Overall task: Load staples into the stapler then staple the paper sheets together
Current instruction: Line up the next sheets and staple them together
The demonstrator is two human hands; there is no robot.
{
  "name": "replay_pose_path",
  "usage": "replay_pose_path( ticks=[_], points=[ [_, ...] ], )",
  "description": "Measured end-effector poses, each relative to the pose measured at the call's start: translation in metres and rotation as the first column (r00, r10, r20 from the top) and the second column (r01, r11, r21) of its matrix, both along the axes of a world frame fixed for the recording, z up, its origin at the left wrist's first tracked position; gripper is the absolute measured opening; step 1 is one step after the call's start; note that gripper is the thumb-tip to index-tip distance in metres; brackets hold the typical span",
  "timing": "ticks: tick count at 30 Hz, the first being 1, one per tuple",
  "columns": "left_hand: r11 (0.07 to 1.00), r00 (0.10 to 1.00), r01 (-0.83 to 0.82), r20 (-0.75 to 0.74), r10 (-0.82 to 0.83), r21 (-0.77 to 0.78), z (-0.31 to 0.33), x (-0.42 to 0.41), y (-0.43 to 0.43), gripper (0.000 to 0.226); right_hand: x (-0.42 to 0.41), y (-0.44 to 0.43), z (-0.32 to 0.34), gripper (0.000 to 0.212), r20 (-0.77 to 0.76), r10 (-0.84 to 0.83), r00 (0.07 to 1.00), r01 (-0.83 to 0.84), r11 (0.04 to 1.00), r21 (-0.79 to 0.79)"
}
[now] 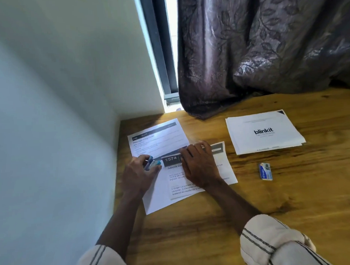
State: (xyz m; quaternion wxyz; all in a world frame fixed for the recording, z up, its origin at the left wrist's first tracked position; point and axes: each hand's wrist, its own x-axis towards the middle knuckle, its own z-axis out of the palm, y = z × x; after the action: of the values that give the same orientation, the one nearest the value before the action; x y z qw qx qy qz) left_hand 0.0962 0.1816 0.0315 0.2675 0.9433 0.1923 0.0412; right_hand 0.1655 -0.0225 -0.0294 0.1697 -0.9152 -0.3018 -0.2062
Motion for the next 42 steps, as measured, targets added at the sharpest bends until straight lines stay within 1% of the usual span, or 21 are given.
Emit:
replay_pose_path(
  ticks=[2,4,7,9,11,15,18,20,22,25,26,28,30,31,32,34,35,36,38,40,42],
  points=[
    [1.0,1.0,-0.005,0.005,0.005,0.019,0.004,0.001,-0.001,0.047,-0.001,-0.002,0.003,0.026,-0.013,0.002,1.0,-0.003,0.999,-0.033],
    [1.0,0.997,0.008,0.074,-0.007,-0.005,0.011,0.001,-0.002,0.05,-0.004,-0.007,0.01,0.029,-0.021,-0.005,1.0,0.004,0.999,-0.034],
    [0.978,0.974,0.147,0.194,-0.117,-0.148,0.024,-0.001,-0.013,0.048,-0.014,-0.02,0.038,0.035,0.017,-0.007,1.0,0.007,1.0,-0.004],
    [0.929,0.964,0.234,0.196,-0.182,-0.286,0.033,-0.001,-0.024,0.037,-0.02,-0.035,0.064,0.035,0.077,-0.028,0.997,0.024,0.998,0.054],
    [0.878,0.957,0.27,0.207,-0.201,-0.396,0.042,0.004,-0.039,0.02,-0.024,-0.056,0.09,0.03,0.12,-0.074,0.99,0.062,0.993,0.102],
    [0.723,0.959,0.262,0.257,-0.12,-0.64,0.063,0.021,-0.079,0.018,-0.021,-0.108,0.12,0.025,0.111,-0.208,0.972,0.197,0.975,0.105],
    [0.662,0.954,0.301,0.218,-0.208,-0.687,0.066,0.036,-0.11,0.021,-0.014,-0.145,0.131,0.025,0.024,-0.249,0.968,0.237,0.944,0.229],
    [0.624,0.929,0.347,0.165,-0.331,-0.7,0.066,0.043,-0.135,0.034,-0.008,-0.165,0.138,0.024,-0.028,-0.198,0.98,0.198,0.942,0.271],
    [0.617,0.904,0.396,0.17,-0.393,-0.68,0.064,0.052,-0.16,0.035,0.001,-0.184,0.144,0.024,-0.049,-0.139,0.989,0.147,0.942,0.301],
    [0.632,0.908,0.396,0.183,-0.377,-0.666,0.066,0.07,-0.189,0.015,0.019,-0.211,0.149,0.024,-0.034,-0.096,0.995,0.102,0.938,0.33],
    [0.614,0.919,0.372,0.181,-0.351,-0.696,0.066,0.077,-0.198,0.013,0.027,-0.221,0.15,0.024,-0.02,-0.116,0.993,0.116,0.94,0.322],
    [0.568,0.945,0.303,0.163,-0.285,-0.765,0.066,0.091,-0.211,0.016,0.043,-0.242,0.148,0.029,-0.008,-0.244,0.97,0.235,0.925,0.298],
    [0.53,0.975,0.201,0.117,-0.188,-0.824,0.064,0.104,-0.226,0.019,0.059,-0.268,0.142,0.037,-0.086,-0.411,0.907,0.415,0.847,0.332],
    [0.519,0.986,0.15,0.09,-0.14,-0.842,0.061,0.111,-0.232,0.019,0.067,-0.28,0.138,0.04,-0.17,-0.47,0.866,0.498,0.788,0.363],
    [0.501,0.993,0.11,0.071,-0.095,-0.859,0.058,0.117,-0.237,0.019,0.074,-0.291,0.132,0.044,-0.291,-0.481,0.827,0.562,0.725,0.397],
    [0.459,0.999,0.051,0.039,-0.035,-0.887,0.052,0.126,-0.245,0.019,0.087,-0.306,0.121,0.049,-0.566,-0.355,0.745,0.646,0.598,0.475],
    [0.458,1.0,0.023,0.018,-0.016,-0.889,0.049,0.13,-0.249,0.019,0.095,-0.312,0.115,0.043,-0.663,-0.248,0.706,0.667,0.547,0.505],
    [0.473,1.0,-0.01,-0.013,-0.004,-0.881,0.045,0.135,-0.252,0.018,0.102,-0.316,0.108,0.033,-0.717,-0.169,0.676,0.674,0.537,0.508],
    [0.516,0.997,-0.076,-0.073,0.026,-0.853,0.032,0.142,-0.254,0.012,0.112,-0.321,0.091,0.021,-0.746,-0.138,0.651,0.657,0.594,0.463],
    [0.619,0.99,-0.138,-0.118,0.074,-0.773,0.017,0.149,-0.254,0.005,0.12,-0.322,0.077,0.018,-0.768,-0.135,0.626,0.661,0.614,0.431],
    [0.764,0.988,-0.15,-0.133,0.085,-0.627,0.002,0.153,-0.251,0.005,0.125,-0.323,0.064,0.018,-0.791,-0.141,0.596,0.675,0.621,0.398]
  ],
)
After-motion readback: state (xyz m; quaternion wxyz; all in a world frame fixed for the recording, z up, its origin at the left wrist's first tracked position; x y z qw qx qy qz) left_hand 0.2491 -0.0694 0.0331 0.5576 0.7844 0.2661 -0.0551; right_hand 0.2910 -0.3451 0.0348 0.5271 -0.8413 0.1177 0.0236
